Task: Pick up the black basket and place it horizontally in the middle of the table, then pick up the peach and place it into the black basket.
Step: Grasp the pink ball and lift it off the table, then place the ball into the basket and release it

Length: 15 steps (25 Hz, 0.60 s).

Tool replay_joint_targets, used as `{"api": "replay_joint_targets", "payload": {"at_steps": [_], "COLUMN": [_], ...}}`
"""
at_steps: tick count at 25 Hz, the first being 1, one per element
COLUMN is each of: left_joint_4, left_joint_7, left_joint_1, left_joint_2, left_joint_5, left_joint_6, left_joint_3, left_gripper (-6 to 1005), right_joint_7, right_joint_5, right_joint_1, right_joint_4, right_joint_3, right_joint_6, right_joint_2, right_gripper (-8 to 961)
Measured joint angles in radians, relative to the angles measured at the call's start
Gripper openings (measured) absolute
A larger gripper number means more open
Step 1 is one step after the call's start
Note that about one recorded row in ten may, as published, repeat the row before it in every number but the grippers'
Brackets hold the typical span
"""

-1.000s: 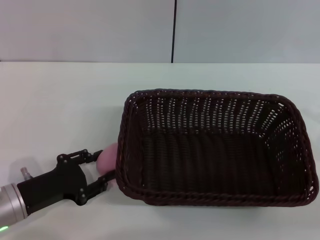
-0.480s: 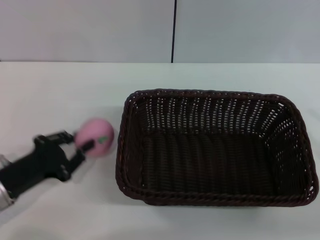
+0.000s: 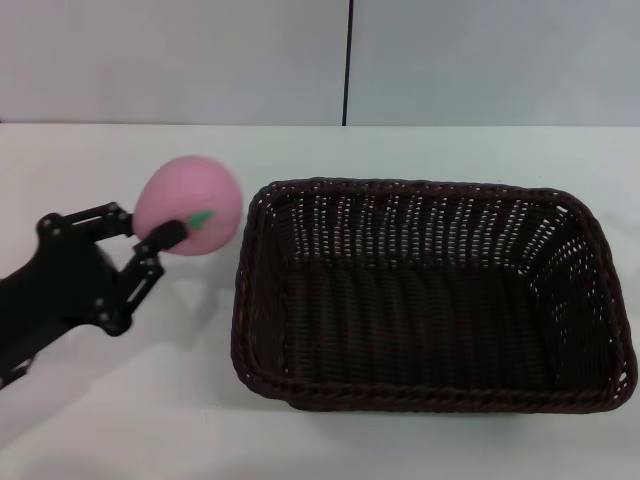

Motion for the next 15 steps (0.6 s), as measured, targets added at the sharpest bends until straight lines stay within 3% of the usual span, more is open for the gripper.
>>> {"api": "replay_joint_targets", "payload": {"at_steps": [5, 11, 15], "left_joint_4": [-0.084, -0.24, -0.326], "left_joint_7": [0.0, 0.041, 0.12], "left_joint_1": [-0.067, -0.177, -0.205], "left_joint_2": [-0.004, -0.01, -0.01], "left_joint_5": [0.005, 0.008, 0.009], "left_joint_6": [0.036, -0.065, -0.126], "left_joint_3": [0.066, 0.156, 0.166], "left_gripper": [211, 170, 246], "right_joint_7": [0.002, 0.007, 0.008], "right_joint_5": [0.0, 0.0, 0.0], "right_joint_1": [0.014, 0.023, 0.022], "right_joint_4": [0.0, 0.002, 0.002], "right_joint_3": [-0.005, -0.008, -0.008], "right_joint_6": [-0.013, -0.032, -0.037], "right_joint_2": [0.001, 0.002, 0.002], "right_gripper": [582, 583, 583]}}
